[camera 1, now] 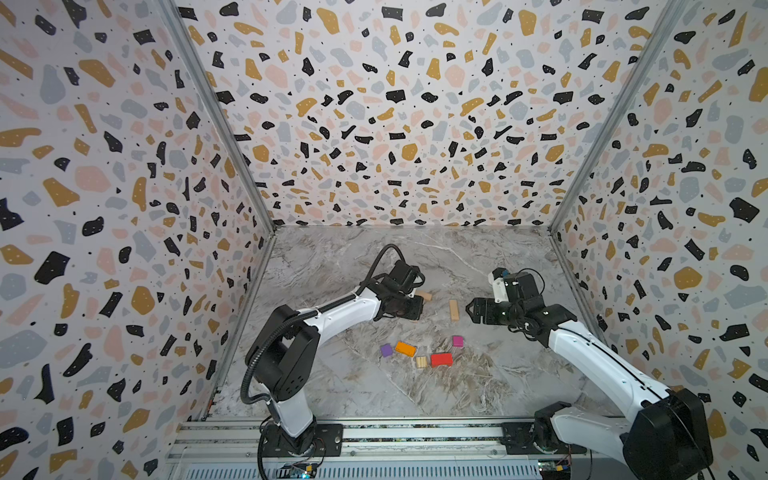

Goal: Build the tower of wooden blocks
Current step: 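Grasp the wood bar numbered 58 with the left gripper and lift it, then carry bar 58 with the left gripper and set it upright beside bar 31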

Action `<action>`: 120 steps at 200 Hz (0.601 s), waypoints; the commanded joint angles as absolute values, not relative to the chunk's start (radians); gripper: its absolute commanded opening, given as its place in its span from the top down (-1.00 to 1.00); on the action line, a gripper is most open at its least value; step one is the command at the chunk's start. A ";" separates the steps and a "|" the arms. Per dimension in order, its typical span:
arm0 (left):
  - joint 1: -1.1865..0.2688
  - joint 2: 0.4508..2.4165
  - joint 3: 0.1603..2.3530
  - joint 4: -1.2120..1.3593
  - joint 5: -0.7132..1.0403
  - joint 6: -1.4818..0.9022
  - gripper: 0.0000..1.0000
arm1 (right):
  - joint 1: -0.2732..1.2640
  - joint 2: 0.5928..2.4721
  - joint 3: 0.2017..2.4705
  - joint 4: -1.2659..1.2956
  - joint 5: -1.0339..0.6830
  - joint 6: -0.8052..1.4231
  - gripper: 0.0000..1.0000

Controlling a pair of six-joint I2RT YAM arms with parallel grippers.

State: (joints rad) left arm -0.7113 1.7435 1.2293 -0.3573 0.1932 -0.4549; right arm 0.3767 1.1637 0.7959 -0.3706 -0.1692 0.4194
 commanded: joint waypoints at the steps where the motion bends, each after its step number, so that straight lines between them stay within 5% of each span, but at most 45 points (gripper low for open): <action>1: -0.741 1.780 1.287 -0.246 0.240 -0.538 0.70 | 0.374 1.129 0.778 -0.337 -0.209 0.401 -0.83; 120: -0.778 1.999 1.422 -0.152 0.256 -0.654 0.68 | 0.373 1.105 0.804 -0.381 -0.178 0.385 -0.84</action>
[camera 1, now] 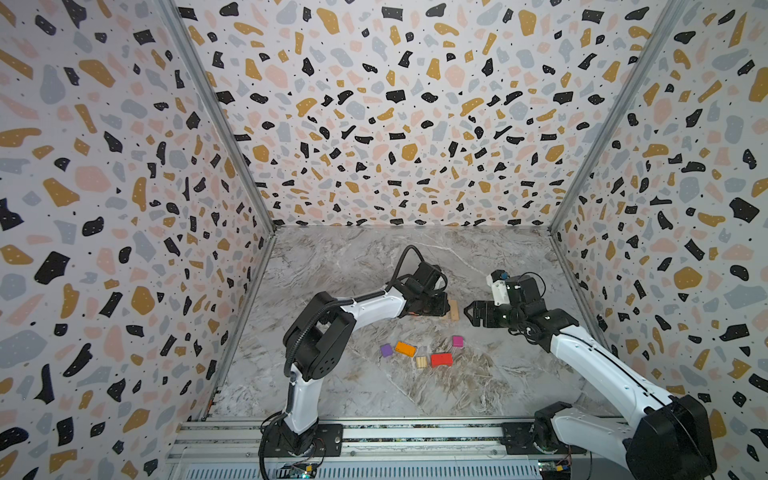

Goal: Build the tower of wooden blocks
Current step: 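Carry bar 58 with the left gripper and set it upright beside bar 31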

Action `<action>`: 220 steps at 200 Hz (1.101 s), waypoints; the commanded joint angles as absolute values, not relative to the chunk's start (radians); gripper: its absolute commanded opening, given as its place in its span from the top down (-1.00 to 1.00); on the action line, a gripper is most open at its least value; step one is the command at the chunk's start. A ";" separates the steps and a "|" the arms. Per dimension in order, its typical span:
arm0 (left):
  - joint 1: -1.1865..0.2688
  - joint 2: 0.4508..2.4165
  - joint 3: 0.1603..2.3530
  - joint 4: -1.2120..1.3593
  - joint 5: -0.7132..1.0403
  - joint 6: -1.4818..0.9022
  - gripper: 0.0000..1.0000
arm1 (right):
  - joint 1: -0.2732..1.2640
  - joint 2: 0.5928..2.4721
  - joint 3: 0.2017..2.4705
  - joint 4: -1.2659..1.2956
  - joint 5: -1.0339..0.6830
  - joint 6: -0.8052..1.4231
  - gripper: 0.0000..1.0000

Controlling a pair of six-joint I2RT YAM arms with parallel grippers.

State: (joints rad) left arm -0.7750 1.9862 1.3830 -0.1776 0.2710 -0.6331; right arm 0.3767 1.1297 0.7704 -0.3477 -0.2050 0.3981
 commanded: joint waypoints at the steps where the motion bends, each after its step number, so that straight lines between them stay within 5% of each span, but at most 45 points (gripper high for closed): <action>1: -0.777 2.000 1.422 -0.152 0.255 -0.654 0.68 | 0.372 1.105 0.804 -0.382 -0.177 0.386 -0.84; 220: -0.767 2.091 1.410 -0.085 0.224 -0.764 0.66 | 0.371 1.086 0.762 -0.402 -0.149 0.388 -0.84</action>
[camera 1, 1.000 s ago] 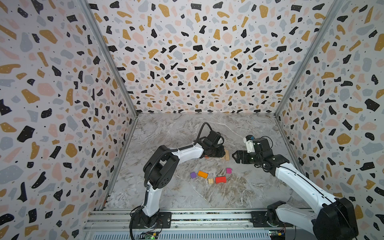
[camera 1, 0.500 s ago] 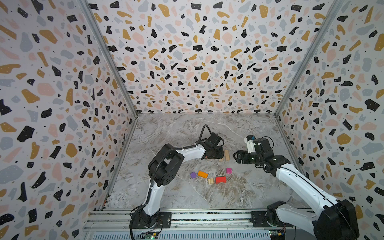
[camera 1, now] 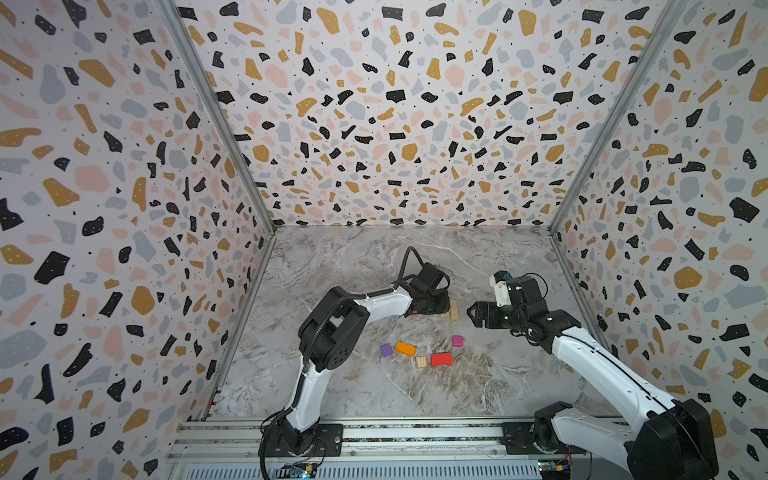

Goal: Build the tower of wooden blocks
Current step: 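Carry bar 58 with the left gripper and set it upright beside bar 31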

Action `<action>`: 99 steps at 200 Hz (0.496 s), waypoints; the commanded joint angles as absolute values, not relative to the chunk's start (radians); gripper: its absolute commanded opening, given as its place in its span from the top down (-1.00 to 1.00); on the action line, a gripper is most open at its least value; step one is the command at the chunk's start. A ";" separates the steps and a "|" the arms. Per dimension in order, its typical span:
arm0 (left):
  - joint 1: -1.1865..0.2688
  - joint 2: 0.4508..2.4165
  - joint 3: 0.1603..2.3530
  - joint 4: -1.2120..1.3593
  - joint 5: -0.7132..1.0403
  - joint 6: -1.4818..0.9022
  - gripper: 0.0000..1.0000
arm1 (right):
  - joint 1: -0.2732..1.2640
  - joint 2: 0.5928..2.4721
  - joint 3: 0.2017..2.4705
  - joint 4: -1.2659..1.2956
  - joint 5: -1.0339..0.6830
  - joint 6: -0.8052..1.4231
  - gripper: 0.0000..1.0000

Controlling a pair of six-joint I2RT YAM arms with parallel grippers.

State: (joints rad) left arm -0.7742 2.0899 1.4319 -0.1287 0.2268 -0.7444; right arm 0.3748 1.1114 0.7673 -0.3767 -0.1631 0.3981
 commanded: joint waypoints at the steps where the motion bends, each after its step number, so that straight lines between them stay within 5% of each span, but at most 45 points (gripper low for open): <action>1: -0.767 2.091 1.409 -0.085 0.224 -0.765 0.66 | 0.371 1.085 0.762 -0.402 -0.149 0.387 -0.84; 99: -0.761 2.095 1.366 -0.042 0.221 -0.809 0.62 | 0.371 1.081 0.758 -0.403 -0.152 0.390 -0.84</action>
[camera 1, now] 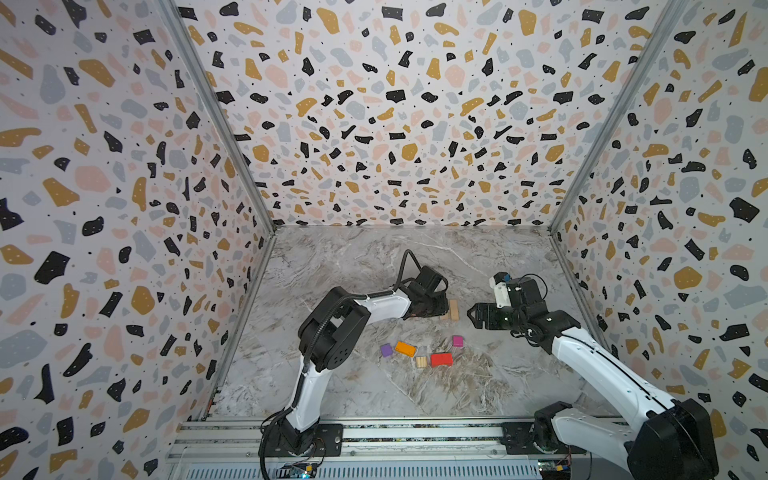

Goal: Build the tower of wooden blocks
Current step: 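Carry bar 58 with the left gripper and set it upright beside bar 31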

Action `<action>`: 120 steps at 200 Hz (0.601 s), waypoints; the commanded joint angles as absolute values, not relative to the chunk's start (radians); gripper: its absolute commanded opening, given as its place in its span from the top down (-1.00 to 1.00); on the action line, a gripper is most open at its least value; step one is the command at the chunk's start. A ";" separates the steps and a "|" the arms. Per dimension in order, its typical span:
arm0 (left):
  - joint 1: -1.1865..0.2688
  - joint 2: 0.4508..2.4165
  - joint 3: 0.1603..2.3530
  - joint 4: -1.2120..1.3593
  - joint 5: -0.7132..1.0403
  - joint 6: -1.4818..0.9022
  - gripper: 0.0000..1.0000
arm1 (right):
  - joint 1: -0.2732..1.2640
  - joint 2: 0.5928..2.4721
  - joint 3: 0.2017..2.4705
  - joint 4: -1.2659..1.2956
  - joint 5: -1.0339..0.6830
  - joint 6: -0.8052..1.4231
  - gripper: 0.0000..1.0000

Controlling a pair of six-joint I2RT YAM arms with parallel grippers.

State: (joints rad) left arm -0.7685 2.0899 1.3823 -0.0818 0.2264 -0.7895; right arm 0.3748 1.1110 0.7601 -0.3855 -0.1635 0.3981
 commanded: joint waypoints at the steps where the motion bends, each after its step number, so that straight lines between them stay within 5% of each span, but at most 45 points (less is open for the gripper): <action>1: -0.760 2.095 1.366 -0.041 0.220 -0.811 0.62 | 0.371 1.081 0.758 -0.403 -0.152 0.391 -0.84; 120: -0.756 2.118 1.355 -0.026 0.230 -0.814 0.43 | 0.371 1.082 0.760 -0.407 -0.139 0.389 -0.83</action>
